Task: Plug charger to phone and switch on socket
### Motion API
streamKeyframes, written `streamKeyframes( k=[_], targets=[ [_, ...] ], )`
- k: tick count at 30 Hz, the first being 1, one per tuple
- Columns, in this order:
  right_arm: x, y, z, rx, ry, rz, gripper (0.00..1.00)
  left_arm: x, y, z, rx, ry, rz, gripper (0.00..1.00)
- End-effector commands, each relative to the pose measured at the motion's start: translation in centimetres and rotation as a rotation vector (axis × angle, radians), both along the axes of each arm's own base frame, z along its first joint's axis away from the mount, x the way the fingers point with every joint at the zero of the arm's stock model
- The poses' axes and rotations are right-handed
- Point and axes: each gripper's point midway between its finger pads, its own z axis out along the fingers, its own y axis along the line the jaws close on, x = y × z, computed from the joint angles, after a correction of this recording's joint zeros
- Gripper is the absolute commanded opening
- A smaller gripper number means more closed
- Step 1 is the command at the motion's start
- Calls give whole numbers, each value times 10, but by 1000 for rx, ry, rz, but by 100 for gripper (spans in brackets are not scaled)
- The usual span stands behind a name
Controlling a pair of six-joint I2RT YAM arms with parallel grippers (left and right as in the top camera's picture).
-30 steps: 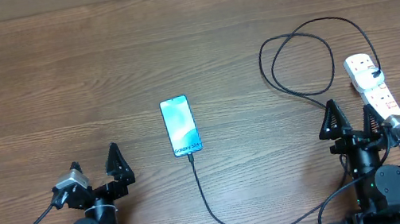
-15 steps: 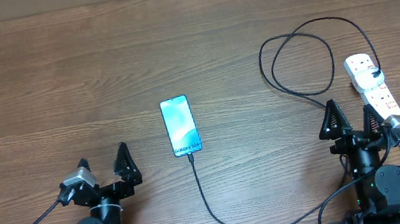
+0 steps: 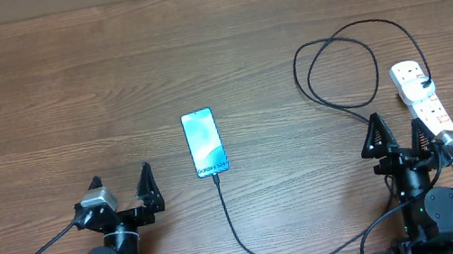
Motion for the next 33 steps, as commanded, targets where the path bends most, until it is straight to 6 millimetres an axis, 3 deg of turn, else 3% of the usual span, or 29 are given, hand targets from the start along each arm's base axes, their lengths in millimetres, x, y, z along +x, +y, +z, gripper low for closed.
streamKeyframes(
  k=[1,14,33],
  targets=[
    [0,-1,-3,3,1,-3,100,0,-6,-1,66,-10,-36,100],
    [0,-1,-3,3,1,-3,100,0,-9,-1,201,-19,-64,99],
    [0,-1,-3,3,1,-3,100,0,-8,0,226,-22,-62,100]
  ],
)
